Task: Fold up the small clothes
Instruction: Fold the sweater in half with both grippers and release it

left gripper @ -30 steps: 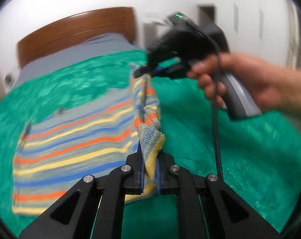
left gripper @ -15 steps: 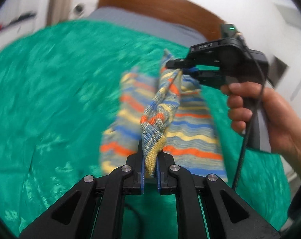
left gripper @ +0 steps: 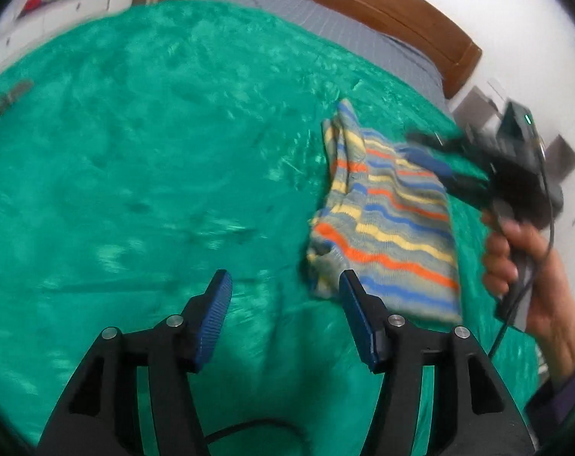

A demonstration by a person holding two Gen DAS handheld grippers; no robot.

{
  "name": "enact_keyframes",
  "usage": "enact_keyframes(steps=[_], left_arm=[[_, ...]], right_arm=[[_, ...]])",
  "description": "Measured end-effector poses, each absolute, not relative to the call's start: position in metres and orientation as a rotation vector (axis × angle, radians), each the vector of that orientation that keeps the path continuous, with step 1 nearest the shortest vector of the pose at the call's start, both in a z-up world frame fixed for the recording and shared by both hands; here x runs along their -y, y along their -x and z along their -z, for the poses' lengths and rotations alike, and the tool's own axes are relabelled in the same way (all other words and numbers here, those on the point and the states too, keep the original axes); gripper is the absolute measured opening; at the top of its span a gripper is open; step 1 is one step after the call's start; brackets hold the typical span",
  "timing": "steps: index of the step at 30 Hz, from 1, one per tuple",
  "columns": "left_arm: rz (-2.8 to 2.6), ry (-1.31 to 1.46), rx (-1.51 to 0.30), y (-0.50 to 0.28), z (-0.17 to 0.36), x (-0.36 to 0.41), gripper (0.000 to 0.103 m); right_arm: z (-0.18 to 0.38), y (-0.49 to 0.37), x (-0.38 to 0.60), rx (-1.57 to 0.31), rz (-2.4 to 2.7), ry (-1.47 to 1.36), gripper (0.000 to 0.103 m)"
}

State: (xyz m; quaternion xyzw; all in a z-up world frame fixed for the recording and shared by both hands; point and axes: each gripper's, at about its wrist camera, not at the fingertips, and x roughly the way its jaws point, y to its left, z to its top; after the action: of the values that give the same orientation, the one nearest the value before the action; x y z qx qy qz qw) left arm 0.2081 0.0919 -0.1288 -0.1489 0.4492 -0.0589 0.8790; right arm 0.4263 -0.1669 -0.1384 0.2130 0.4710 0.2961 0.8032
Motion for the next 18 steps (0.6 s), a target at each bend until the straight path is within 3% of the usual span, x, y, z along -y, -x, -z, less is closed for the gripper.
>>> enact_keyframes(steps=[7,13,15,17,18], left_arm=[[0.149,0.13,-0.859,-0.204,0.095,-0.107,0.083],[0.24,0.11,-0.835,-0.249,0.118,-0.063,0.083],[0.228,0.073,-0.84,-0.257,0.126,-0.052,0.079],[0.225,0.025,-0.872,-0.264,0.14,-0.041,0.054],[0.222,0.006,-0.9,-0.266,0.147,-0.038,0.046]], right_arm=[[0.134,-0.317,0.18,-0.994,-0.594,0.018,0.037],[0.154,-0.288,0.175,-0.959,-0.492,0.092,0.037],[0.157,-0.284,0.173,-0.948,-0.466,0.101,0.037],[0.163,-0.282,0.168,-0.951,-0.446,0.119,0.037],[0.166,-0.28,0.169,-0.956,-0.434,0.126,0.037]])
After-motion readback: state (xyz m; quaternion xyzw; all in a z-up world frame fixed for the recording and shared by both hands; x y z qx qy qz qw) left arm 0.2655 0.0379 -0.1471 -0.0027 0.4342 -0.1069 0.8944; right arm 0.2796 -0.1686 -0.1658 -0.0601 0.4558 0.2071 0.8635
